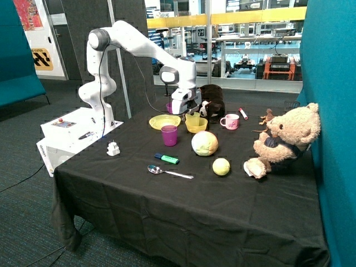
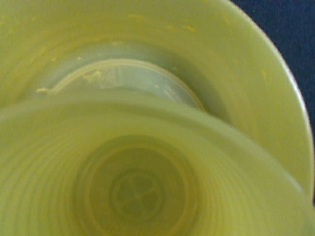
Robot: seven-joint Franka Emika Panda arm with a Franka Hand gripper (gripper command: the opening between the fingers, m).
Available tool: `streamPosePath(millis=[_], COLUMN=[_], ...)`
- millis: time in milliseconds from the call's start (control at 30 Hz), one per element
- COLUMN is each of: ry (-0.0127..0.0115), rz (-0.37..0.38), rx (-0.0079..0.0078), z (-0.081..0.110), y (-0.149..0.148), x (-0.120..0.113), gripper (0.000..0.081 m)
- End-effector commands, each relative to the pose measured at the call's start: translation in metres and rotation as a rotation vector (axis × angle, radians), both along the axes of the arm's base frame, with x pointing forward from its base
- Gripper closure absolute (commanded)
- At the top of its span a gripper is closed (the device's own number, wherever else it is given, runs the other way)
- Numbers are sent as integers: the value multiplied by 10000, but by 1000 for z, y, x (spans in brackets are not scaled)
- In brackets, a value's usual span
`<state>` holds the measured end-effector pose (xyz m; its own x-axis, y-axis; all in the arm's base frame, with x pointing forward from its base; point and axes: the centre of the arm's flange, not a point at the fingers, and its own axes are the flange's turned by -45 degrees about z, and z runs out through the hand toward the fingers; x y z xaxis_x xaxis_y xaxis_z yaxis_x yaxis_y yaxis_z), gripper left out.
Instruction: Match the cups with the appropriate bowls
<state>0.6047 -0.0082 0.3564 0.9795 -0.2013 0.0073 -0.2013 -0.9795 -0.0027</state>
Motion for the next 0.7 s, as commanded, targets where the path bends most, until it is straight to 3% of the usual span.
streamPosePath(millis=[0, 233, 600, 667], ry=[77, 77, 77, 77], rz=[170, 430, 415, 117], rx=[-12, -13, -13, -12], z=[20, 42, 49, 50], y=[3, -1, -33, -43], x=[1, -19, -55, -58], gripper=[187, 246, 269, 270])
